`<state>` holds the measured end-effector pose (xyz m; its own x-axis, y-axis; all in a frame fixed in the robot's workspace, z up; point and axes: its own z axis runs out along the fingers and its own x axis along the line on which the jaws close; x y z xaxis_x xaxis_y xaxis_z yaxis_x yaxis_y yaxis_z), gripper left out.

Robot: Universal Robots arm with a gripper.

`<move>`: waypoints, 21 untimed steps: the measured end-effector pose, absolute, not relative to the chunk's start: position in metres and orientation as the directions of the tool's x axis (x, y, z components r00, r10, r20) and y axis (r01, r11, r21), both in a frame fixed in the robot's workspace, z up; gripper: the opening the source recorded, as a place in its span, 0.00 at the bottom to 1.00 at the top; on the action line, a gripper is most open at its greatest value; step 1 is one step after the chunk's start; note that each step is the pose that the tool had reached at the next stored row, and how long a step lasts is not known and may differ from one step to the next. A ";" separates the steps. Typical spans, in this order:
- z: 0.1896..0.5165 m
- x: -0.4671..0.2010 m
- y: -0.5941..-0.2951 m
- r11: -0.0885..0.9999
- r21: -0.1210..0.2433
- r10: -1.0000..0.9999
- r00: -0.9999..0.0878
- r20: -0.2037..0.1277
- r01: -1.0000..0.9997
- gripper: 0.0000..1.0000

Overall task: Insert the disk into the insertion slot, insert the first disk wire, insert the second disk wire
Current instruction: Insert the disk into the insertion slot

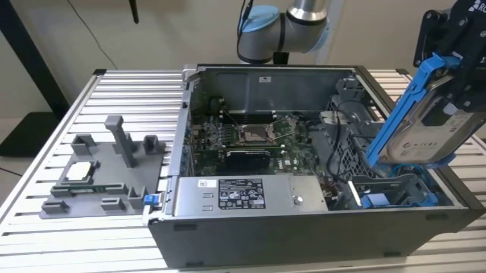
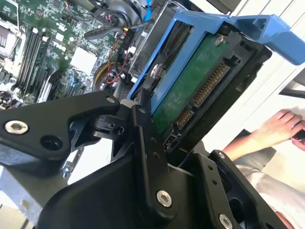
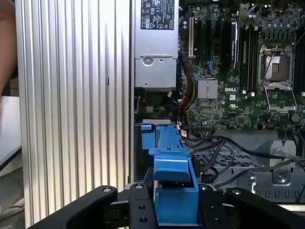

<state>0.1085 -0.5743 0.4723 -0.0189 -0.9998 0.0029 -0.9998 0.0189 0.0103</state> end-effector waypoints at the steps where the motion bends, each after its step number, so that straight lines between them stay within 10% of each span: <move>1: 0.472 0.108 -0.574 0.019 0.010 -1.000 -0.019 0.003 -1.000 0.00; 21: 0.453 0.108 -0.574 0.019 0.010 -1.000 -0.019 0.003 -1.000 0.00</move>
